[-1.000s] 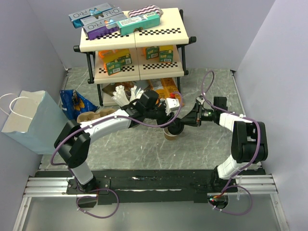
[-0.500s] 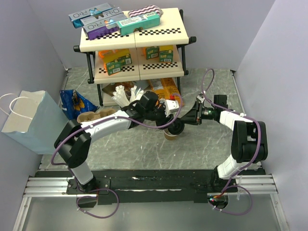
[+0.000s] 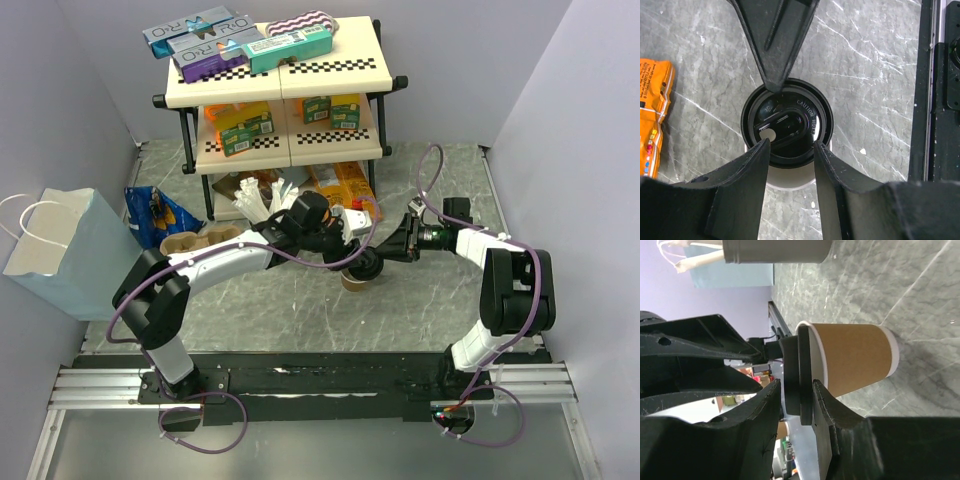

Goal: Pack the takeout coffee

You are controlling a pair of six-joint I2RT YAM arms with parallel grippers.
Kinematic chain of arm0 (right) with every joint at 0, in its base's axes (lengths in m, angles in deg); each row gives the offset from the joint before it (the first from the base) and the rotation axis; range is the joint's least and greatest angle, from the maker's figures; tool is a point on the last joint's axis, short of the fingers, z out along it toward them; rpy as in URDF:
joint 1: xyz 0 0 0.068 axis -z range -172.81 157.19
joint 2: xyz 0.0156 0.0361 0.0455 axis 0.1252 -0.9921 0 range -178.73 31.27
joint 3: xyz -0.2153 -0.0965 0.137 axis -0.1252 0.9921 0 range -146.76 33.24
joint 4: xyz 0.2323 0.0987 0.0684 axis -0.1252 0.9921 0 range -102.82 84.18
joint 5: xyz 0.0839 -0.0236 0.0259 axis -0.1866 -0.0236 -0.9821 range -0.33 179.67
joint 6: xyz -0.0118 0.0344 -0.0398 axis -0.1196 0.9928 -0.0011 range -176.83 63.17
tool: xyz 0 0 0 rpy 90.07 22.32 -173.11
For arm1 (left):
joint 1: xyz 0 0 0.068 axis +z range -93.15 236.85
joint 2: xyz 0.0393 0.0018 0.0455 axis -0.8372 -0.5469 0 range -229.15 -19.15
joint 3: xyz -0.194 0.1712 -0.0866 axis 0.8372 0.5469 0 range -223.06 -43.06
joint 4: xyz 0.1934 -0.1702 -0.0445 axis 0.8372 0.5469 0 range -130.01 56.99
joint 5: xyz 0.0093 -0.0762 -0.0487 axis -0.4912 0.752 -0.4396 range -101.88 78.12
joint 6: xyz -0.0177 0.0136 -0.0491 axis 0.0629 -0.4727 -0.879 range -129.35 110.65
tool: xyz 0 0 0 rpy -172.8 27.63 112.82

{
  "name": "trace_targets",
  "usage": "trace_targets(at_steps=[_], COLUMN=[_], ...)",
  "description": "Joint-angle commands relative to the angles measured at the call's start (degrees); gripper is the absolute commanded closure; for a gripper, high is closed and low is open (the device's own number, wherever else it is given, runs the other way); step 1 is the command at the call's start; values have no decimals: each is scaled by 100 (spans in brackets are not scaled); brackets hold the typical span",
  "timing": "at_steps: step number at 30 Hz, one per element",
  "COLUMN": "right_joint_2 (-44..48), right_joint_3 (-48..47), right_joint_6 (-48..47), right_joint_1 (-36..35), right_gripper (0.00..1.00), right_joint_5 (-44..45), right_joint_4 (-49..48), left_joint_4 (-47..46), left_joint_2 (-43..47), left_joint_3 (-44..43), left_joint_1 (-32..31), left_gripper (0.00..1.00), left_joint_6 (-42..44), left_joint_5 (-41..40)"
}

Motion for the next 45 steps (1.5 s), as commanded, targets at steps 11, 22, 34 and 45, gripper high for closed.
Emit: trace_targets(at_steps=[11,22,34,45], right_joint_2=[-160,-222,-301,-362], right_joint_3=[-376,-473,-604,-754], right_joint_6=[-312,-418,-558,-725], right_joint_1=[-54,-204,-291,-511], right_gripper=[62,63,63,64], right_joint_5=[161,241,390,504], right_joint_4=[317,440,625,792], left_joint_4=[-162,-144,-126,-126], left_joint_2=[77,165,244,315], left_joint_3=[138,226,305,349], left_joint_1=[-28,-28,-28,-11], left_gripper=[54,54,54,54], left_joint_6=[-27,-19,-18,-45], left_joint_5=[96,26,-62,-80])
